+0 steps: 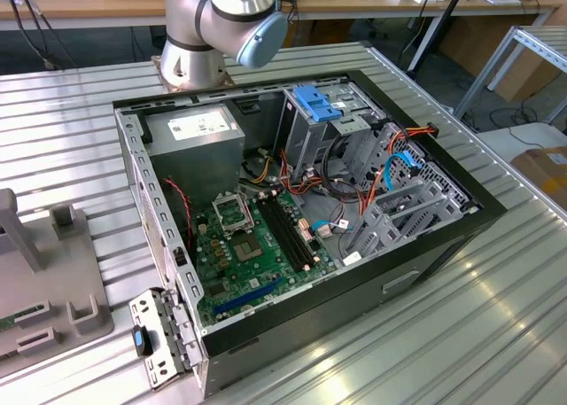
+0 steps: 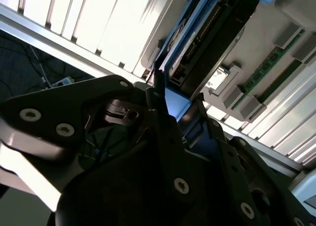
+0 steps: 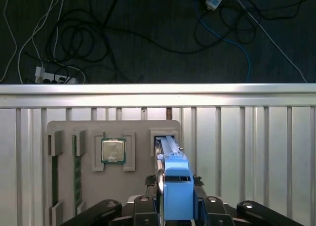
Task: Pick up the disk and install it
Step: 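Pick up the disk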
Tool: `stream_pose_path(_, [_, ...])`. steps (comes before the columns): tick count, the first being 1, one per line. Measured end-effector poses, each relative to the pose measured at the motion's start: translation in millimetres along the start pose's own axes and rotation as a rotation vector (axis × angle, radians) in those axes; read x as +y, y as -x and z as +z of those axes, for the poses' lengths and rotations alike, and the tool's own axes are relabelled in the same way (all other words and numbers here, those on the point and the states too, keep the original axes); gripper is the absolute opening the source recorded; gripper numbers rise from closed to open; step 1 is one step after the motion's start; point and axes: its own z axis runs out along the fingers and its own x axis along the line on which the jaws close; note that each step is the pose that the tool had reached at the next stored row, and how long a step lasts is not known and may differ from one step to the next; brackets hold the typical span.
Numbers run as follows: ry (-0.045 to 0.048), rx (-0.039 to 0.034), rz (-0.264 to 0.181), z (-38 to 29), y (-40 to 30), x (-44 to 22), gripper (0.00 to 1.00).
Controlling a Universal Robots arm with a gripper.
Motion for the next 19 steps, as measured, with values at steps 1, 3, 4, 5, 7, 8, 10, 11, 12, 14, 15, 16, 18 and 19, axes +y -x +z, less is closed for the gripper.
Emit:
stream_pose_path(1, [0.0000,0.0000,0.000,-1.7,0.1,0.0,0.36])
stream_pose_path(3, [-0.0002,-0.0001,0.000,-11.3,0.4,0.0,0.36])
stream_pose_path(4, [-0.0004,-0.0001,0.000,-15.8,0.5,0.0,0.36])
stream_pose_path(5, [-0.0007,-0.0004,0.000,-19.2,0.6,0.0,0.36])
stream_pose_path(7, [-0.0010,-0.0008,0.000,-25.1,0.8,0.0,0.36])
stream_pose_path(8, [-0.0014,-0.0015,0.000,-31.6,1.0,0.0,0.36])
stream_pose_path(10, [-0.0019,-0.0035,0.000,-40.8,1.3,0.0,0.36])
stream_pose_path(11, [-0.0022,-0.0046,0.000,-45.9,1.5,0.0,0.36])
stream_pose_path(12, [-0.0024,-0.0056,0.000,-49.1,1.6,0.0,0.36])
stream_pose_path(14, [-0.0027,-0.0071,0.000,-52.9,1.7,0.0,0.36])
stream_pose_path(15, [-0.0028,-0.0085,0.000,-55.9,1.8,0.1,0.36])
stream_pose_path(16, [-0.0029,-0.0102,0.000,-58.7,1.9,0.1,0.36])
stream_pose_path(18, [-0.0029,-0.0128,0.000,-64.2,2.1,0.0,0.36])
stream_pose_path(19, [-0.0032,-0.0138,0.000,-68.0,2.2,0.1,0.36])
